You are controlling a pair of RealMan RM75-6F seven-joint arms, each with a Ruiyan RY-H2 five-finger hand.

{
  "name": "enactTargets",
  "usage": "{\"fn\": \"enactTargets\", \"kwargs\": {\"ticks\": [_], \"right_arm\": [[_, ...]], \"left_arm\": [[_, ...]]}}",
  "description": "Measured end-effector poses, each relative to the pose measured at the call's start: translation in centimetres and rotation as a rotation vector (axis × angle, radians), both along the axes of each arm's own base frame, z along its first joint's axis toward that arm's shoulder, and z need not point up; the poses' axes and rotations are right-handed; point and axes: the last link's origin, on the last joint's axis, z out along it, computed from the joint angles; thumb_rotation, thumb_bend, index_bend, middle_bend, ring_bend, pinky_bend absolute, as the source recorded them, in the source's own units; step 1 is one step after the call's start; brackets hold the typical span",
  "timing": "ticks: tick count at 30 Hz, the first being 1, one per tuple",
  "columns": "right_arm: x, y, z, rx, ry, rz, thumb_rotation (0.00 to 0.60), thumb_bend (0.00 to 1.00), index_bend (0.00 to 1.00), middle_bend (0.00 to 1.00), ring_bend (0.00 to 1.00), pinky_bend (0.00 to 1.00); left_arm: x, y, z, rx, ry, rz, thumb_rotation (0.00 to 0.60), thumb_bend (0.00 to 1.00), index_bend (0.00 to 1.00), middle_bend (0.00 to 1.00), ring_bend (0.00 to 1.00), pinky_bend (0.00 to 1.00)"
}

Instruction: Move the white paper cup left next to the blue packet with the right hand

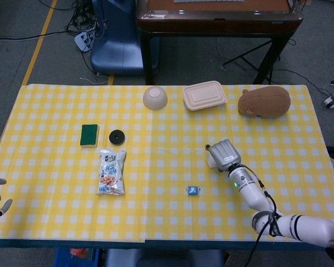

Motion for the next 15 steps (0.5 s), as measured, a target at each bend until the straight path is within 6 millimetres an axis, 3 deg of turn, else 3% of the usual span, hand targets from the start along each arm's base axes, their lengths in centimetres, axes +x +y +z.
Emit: {"fn": "enactTargets", "kwargs": {"ticks": [15], "right_arm": [[0.6, -1.6, -1.8, 0.014, 0.035, -0.033, 0.6, 0.03, 0.41, 1.0, 1.0, 1.0]], "left_arm": [[0.0, -0.2, 0.3, 0.003, -0.015, -0.002, 0.6, 0.25, 0.45, 0.62, 0.49, 0.62]]}}
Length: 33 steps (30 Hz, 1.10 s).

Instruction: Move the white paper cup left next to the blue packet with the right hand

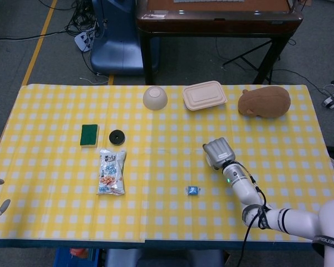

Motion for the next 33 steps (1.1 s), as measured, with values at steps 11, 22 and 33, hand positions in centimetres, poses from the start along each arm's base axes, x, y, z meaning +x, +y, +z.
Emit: {"fn": "enactTargets", "kwargs": {"ticks": [11, 22, 33], "right_arm": [[0.3, -0.2, -0.2, -0.003, -0.046, 0.009, 0.6, 0.08, 0.49, 1.0, 1.0, 1.0], [1.1, 1.6, 2.2, 0.012, -0.334, 0.039, 0.6, 0.04, 0.5, 1.0, 1.0, 1.0], [1.4, 4.1, 3.4, 0.144, -0.819, -0.028, 0.6, 0.01, 0.5, 1.0, 1.0, 1.0]], "left_arm": [[-0.1, -0.1, 0.2, -0.003, -0.01, 0.002, 0.6, 0.25, 0.45, 0.62, 0.49, 0.62], [0.0, -0.2, 0.1, -0.008, -0.003, 0.001, 0.6, 0.25, 0.45, 0.62, 0.49, 0.62], [0.1, -0.2, -0.1, -0.011, 0.003, 0.007, 0.6, 0.25, 0.46, 0.62, 0.49, 0.62]]}}
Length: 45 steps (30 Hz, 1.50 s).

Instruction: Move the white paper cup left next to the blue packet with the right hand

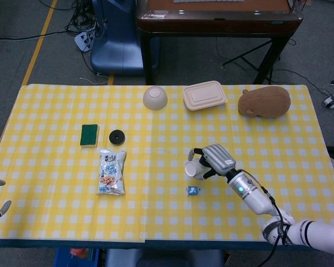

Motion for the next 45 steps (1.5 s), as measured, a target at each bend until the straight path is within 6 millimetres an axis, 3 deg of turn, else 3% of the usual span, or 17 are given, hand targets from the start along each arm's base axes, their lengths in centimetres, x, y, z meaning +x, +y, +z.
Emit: {"fn": "enactTargets", "kwargs": {"ticks": [5, 11, 25, 45], "right_arm": [[-0.5, 1.0, -0.2, 0.122, -0.214, -0.019, 0.6, 0.01, 0.5, 1.0, 1.0, 1.0], [-2.0, 1.5, -1.3, 0.254, -0.325, -0.025, 0.6, 0.0, 0.5, 1.0, 1.0, 1.0], [-3.3, 1.2, -3.8, 0.436, -0.367, -0.034, 0.6, 0.0, 0.5, 1.0, 1.0, 1.0], [-3.7, 0.0, -6.0, 0.466, -0.292, -0.042, 0.6, 0.0, 0.5, 1.0, 1.0, 1.0]], "left_arm": [[0.0, 0.0, 0.0, -0.001, -0.001, 0.002, 0.6, 0.25, 0.46, 0.62, 0.49, 0.62], [-0.1, 0.0, 0.0, -0.003, -0.004, 0.003, 0.6, 0.25, 0.46, 0.62, 0.49, 0.62], [-0.1, 0.0, 0.1, -0.002, -0.009, 0.005, 0.6, 0.25, 0.46, 0.62, 0.49, 0.62], [-0.1, -0.1, 0.4, 0.006, -0.017, 0.004, 0.6, 0.25, 0.47, 0.62, 0.49, 0.62]]}}
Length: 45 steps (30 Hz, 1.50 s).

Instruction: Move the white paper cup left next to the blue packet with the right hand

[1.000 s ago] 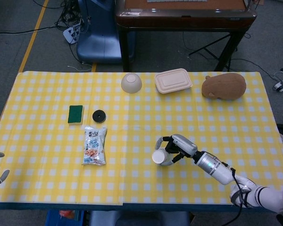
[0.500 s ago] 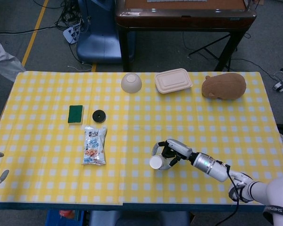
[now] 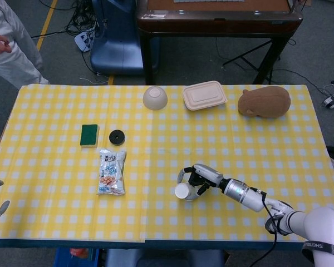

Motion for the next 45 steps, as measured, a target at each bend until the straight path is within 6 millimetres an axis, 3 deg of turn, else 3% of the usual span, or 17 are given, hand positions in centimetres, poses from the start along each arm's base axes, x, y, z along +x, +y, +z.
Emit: {"fn": "enactTargets", "kwargs": {"ticks": [4, 10, 17, 26, 36, 40, 42, 45], "right_arm": [[-0.1, 0.1, 0.0, 0.004, 0.01, 0.011, 0.6, 0.0, 0.46, 1.0, 1.0, 1.0], [-0.3, 0.3, 0.6, 0.004, 0.027, 0.037, 0.6, 0.0, 0.27, 1.0, 1.0, 1.0], [-0.6, 0.9, 1.8, -0.039, 0.061, 0.078, 0.6, 0.0, 0.2, 1.0, 1.0, 1.0], [-1.3, 2.6, 4.2, -0.127, 0.131, 0.12, 0.6, 0.0, 0.2, 1.0, 1.0, 1.0], [-1.6, 3.0, 4.9, -0.32, 0.285, 0.18, 0.6, 0.0, 0.2, 1.0, 1.0, 1.0], [-1.7, 3.5, 5.2, -0.438, 0.375, 0.234, 0.6, 0.0, 0.27, 1.0, 1.0, 1.0], [-1.8, 3.9, 5.6, -0.513, 0.436, 0.269, 0.6, 0.0, 0.32, 0.97, 0.99, 1.0], [-2.1, 4.9, 6.4, -0.626, 0.537, 0.31, 0.6, 0.0, 0.33, 0.84, 0.9, 1.0]], "left_arm": [[0.0, -0.1, 0.0, 0.001, -0.001, -0.002, 0.6, 0.25, 0.47, 0.62, 0.49, 0.62], [0.0, 0.0, 0.0, -0.002, 0.003, -0.001, 0.6, 0.25, 0.47, 0.62, 0.49, 0.62], [0.0, 0.0, -0.2, -0.009, 0.012, 0.002, 0.6, 0.25, 0.47, 0.62, 0.49, 0.62], [0.0, 0.2, -0.6, -0.023, 0.028, 0.009, 0.6, 0.25, 0.47, 0.62, 0.49, 0.62], [0.1, 0.1, -0.8, -0.026, 0.033, 0.007, 0.6, 0.25, 0.47, 0.62, 0.49, 0.62], [0.0, 0.1, -0.7, -0.027, 0.029, 0.008, 0.6, 0.25, 0.47, 0.62, 0.49, 0.62], [0.0, 0.1, -0.7, -0.027, 0.031, 0.009, 0.6, 0.25, 0.47, 0.62, 0.49, 0.62], [0.0, 0.1, -0.8, -0.028, 0.035, 0.005, 0.6, 0.25, 0.47, 0.62, 0.49, 0.62]]}}
